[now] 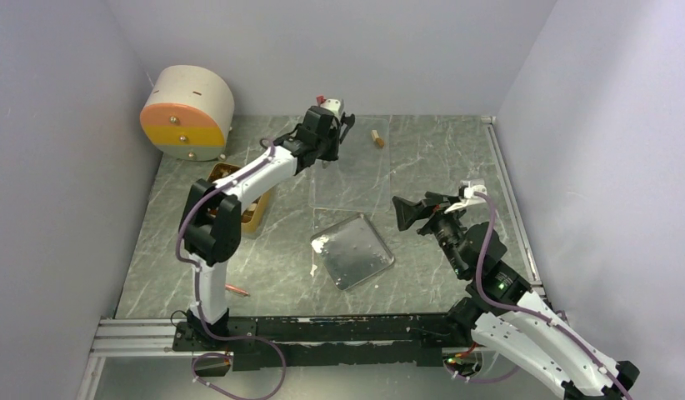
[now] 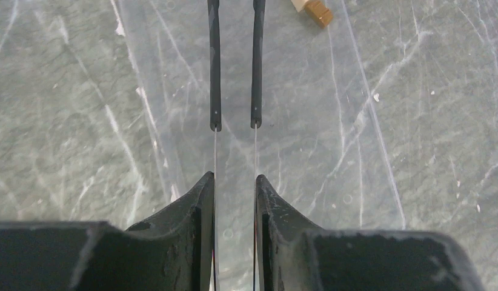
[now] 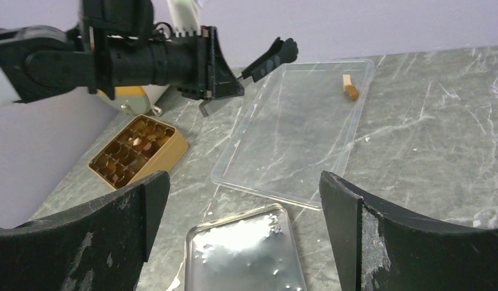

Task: Pack the chocolate
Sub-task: Pick up the fake chocolate from the plate, then place the fake chocolate in the packing box.

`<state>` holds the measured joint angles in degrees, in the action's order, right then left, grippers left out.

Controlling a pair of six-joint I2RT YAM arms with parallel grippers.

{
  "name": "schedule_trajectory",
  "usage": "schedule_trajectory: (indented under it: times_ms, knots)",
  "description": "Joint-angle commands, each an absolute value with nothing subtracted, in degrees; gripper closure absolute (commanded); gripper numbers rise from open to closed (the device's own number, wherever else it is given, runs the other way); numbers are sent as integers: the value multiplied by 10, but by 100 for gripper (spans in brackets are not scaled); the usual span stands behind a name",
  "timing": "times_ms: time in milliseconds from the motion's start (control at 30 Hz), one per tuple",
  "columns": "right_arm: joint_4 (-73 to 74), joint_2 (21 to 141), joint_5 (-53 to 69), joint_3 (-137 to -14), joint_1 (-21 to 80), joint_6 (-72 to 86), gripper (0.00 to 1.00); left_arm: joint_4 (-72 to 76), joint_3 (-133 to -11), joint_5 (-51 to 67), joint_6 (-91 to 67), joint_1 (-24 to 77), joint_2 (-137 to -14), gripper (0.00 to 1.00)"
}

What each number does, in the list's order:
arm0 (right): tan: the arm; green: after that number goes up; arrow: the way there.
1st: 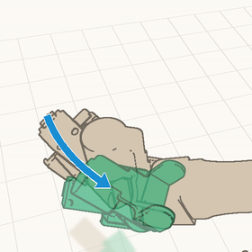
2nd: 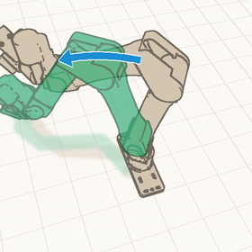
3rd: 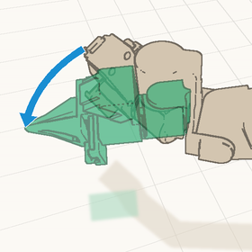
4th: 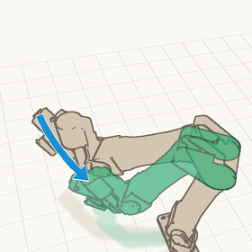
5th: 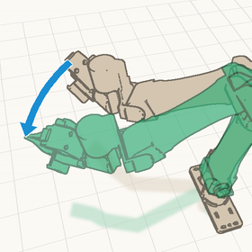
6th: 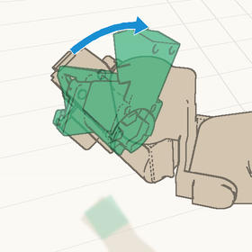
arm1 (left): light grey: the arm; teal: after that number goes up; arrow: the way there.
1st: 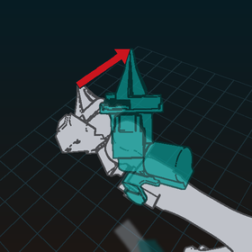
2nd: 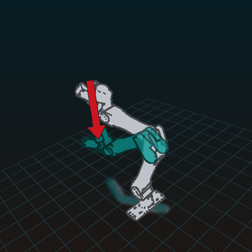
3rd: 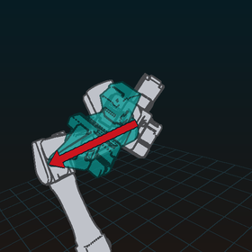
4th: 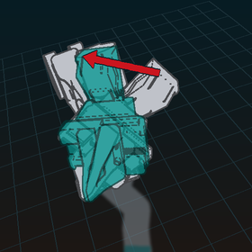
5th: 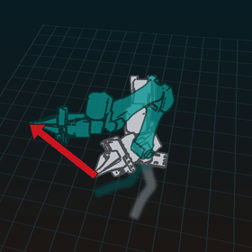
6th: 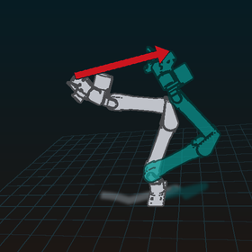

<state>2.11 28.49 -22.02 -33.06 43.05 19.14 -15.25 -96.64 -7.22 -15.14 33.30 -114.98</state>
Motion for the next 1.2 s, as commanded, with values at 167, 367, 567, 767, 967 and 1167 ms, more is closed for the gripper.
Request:
schedule_trajectory:
  times_ms: [167, 367, 567, 767, 967, 1167]
  knots:
    - [8, 276, -210, -326, 430, 196, 0, -261, -921, -135, -187, 331, -1024, 76]
    - [10, 276, -209, -326, 430, 194, 0, -318, -870, -150, -193, 313, -953, 76]
    - [13, 278, -207, -327, 430, 194, 0, -420, -843, -90, -203, 252, -888, 76]
    - [3, 287, -202, -322, 430, 195, 0, -490, -799, -93, -184, 197, -803, 75]
    - [-9, 301, -196, -318, 430, 199, 0, -557, -772, -104, -173, 173, -743, 73]
    - [-20, 314, -186, -318, 430, 202, 0, -607, -763, -122, -184, 169, -713, 73]
